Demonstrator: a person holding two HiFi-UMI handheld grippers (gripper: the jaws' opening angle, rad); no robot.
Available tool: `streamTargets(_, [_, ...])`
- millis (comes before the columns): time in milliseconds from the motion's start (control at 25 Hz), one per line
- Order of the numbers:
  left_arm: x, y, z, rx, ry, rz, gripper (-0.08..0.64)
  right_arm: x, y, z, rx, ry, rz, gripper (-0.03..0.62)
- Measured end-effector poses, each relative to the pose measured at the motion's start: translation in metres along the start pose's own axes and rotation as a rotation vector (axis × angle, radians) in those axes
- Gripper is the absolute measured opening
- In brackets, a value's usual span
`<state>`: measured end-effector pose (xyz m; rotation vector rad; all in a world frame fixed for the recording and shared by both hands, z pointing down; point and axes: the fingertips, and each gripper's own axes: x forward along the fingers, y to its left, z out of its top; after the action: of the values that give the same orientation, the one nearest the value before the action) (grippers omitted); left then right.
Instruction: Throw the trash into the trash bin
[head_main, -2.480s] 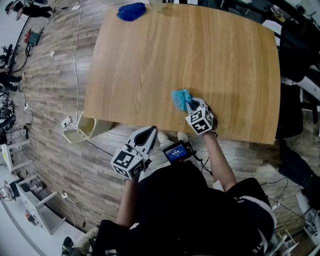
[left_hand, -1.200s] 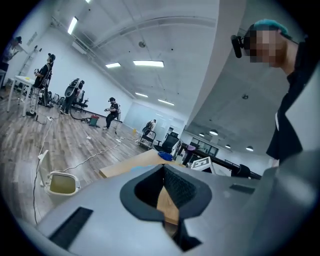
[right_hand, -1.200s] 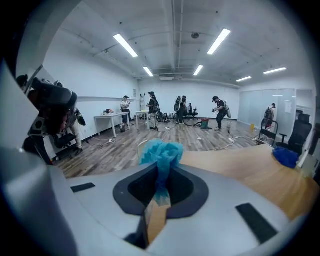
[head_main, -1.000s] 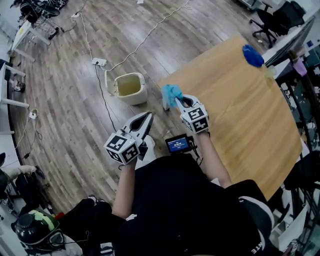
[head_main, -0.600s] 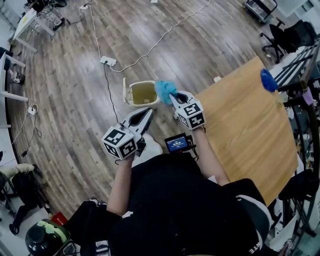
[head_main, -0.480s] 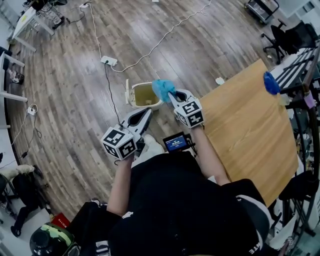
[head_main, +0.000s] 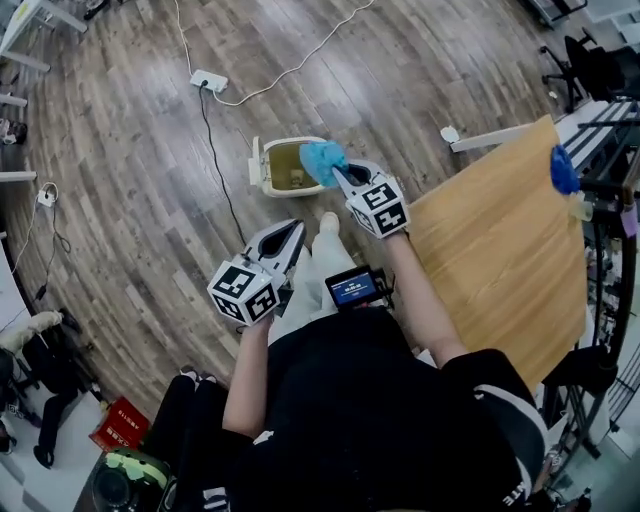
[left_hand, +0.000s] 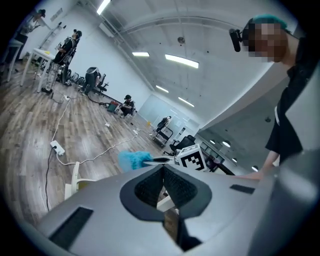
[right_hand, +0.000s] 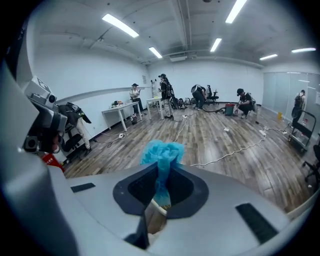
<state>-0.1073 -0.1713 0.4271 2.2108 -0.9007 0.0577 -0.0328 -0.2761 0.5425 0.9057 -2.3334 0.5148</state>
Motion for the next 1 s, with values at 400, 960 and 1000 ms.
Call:
streamTargets(400, [0.050,0.105,-0.100,-0.049,0.220,0.014,0.006,0.159,-0.032,-0.123,0.068,0.140,0.096,0.017])
streamTargets(960, [0.101,0.215,-0.222,-0.080,0.312,0.103,0.006,0.275,-0.033,-0.276,0.116,0.214,0.095,0.188])
streamTargets(1000, [0.101,0.216,-0.222,-0.082,0.308,0.108,0.006,0.276,-0.034,-0.275,0.127,0.205,0.092,0.216])
